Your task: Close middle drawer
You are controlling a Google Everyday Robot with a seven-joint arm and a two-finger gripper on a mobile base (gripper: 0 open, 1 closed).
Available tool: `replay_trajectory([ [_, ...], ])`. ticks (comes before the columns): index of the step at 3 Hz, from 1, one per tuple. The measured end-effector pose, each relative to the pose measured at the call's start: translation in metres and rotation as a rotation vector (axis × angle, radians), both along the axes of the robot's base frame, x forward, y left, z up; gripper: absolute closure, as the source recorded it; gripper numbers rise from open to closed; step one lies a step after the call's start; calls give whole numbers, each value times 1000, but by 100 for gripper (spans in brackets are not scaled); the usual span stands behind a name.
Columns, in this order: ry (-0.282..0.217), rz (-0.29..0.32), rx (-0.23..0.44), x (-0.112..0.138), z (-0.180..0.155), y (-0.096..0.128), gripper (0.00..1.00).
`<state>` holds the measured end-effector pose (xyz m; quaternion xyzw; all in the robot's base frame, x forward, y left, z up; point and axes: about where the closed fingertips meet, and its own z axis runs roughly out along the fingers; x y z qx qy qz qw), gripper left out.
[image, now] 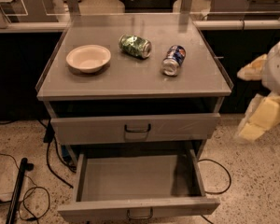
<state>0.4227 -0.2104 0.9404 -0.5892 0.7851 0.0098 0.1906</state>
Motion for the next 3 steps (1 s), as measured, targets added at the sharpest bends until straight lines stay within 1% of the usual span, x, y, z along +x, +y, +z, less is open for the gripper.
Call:
replay_trajectory([
  [1,14,26,50,-23,-44,12,41],
  [2,3,69,97,-46,-106,14,72],
  [3,4,74,91,-45,-105,15,95],
])
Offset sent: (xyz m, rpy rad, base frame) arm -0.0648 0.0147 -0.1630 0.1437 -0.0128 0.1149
